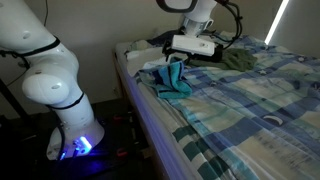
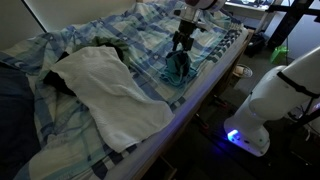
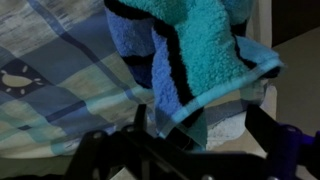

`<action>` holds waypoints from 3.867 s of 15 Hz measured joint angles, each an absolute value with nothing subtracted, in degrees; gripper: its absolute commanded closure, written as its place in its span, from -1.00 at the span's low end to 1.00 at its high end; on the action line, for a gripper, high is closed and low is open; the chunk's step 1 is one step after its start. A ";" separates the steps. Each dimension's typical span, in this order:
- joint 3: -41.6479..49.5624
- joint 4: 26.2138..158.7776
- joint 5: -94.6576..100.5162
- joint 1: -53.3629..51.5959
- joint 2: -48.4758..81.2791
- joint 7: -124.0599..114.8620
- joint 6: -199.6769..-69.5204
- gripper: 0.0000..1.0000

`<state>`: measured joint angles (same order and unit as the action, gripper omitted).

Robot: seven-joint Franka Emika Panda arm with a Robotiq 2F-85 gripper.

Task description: Fold the towel

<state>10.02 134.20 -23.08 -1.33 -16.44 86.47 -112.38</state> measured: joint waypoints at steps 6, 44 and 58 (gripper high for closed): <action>5.79 132.84 -20.17 -2.63 -12.17 88.68 -113.53 -0.32; 10.10 152.10 -24.83 -1.57 -26.16 80.82 -118.09 0.33; 8.04 155.18 -24.78 -2.59 -28.80 74.86 -117.75 -1.00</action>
